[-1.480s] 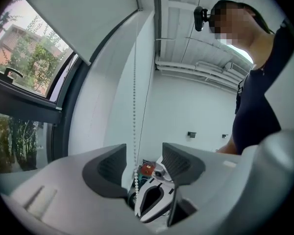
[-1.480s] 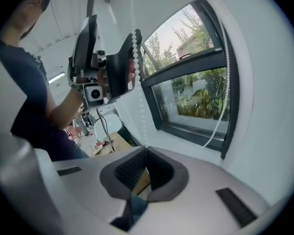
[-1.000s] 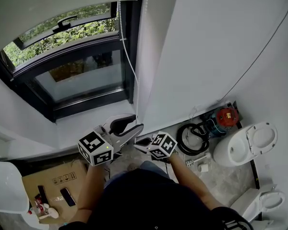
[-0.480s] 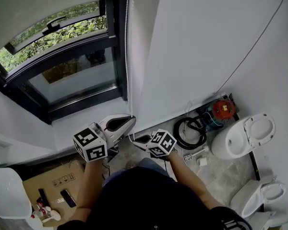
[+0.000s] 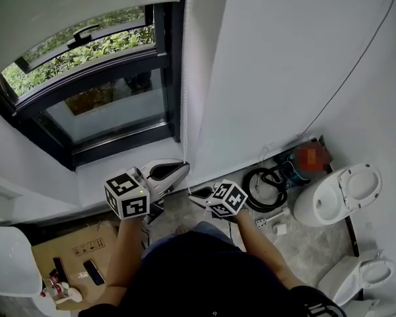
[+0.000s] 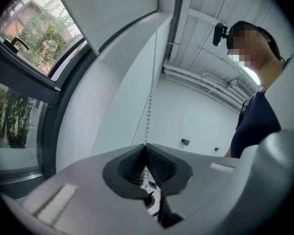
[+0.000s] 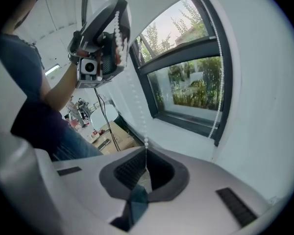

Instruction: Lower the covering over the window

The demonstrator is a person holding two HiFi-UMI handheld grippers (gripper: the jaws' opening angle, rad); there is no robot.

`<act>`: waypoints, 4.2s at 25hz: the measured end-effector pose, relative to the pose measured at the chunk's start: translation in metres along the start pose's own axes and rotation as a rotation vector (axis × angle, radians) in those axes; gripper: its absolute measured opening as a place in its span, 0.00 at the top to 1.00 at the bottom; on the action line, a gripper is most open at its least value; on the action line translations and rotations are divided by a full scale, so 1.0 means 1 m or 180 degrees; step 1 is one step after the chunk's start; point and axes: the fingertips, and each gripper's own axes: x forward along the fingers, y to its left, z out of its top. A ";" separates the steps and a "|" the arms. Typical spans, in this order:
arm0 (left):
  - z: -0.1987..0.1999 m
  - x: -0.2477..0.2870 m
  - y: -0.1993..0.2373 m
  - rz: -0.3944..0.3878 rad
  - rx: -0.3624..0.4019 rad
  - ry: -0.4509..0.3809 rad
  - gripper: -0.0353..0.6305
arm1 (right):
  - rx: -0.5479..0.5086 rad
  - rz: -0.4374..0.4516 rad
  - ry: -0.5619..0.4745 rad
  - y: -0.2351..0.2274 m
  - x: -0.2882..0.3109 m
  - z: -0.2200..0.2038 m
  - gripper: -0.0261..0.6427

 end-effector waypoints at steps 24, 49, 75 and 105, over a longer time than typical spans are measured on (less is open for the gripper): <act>-0.076 0.014 0.009 -0.0184 -0.0537 0.0216 0.93 | -0.0291 0.0027 -0.1334 0.015 -0.114 0.134 0.94; -0.099 0.009 0.003 -0.0320 -0.0591 0.0428 0.93 | -0.0310 0.0078 -0.1814 0.022 -0.120 0.195 0.94; -0.203 -0.007 0.032 -0.0129 -0.1227 0.0683 0.93 | 0.0055 0.0038 -0.1161 -0.006 -0.044 0.112 0.94; 0.020 -0.002 0.010 -0.0171 0.0202 -0.0454 0.82 | 0.0076 0.0013 -0.1151 -0.005 -0.053 0.097 0.94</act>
